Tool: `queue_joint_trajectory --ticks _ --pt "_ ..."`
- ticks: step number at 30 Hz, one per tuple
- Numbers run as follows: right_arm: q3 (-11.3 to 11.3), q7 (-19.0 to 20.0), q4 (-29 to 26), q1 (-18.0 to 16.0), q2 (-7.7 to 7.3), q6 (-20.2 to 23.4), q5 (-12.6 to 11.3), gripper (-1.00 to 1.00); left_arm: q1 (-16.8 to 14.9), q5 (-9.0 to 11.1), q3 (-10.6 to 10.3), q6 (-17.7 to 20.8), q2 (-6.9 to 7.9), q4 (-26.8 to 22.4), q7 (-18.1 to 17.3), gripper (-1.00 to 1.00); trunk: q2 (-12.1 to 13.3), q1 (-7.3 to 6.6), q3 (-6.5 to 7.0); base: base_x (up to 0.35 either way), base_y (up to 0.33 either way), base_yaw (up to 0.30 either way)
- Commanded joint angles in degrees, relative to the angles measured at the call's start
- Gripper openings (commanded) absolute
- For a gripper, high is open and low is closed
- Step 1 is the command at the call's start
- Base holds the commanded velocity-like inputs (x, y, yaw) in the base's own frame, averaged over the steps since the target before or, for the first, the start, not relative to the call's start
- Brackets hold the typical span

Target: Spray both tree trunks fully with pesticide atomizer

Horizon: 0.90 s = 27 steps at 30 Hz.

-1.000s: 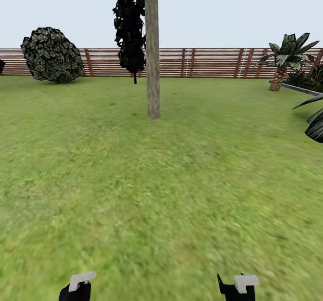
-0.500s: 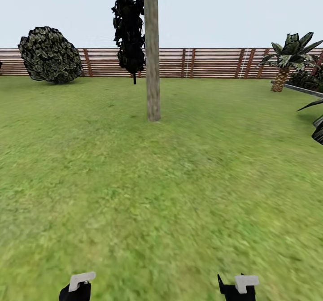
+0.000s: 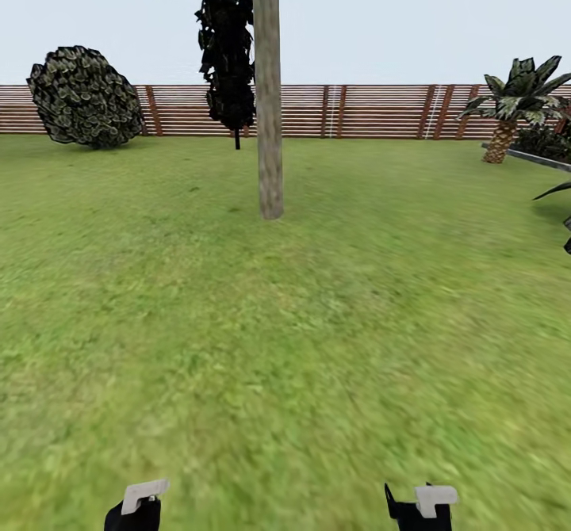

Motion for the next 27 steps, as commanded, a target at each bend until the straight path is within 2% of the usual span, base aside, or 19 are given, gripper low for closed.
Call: queue_joint_trajectory --ticks 1,27 --pt "0.0 0.0 0.0 -0.1 -0.01 -0.2 0.1 1.00 0.0 0.1 0.0 -0.2 0.00 0.0 0.1 -1.00 0.0 0.02 -0.05 0.340 0.000 0.000" --pt "0.0 0.0 0.1 -0.1 -0.01 -0.2 0.1 1.00 0.0 0.1 0.0 -0.2 0.00 0.0 0.2 -1.00 0.0 0.02 -0.05 0.340 0.000 0.000"
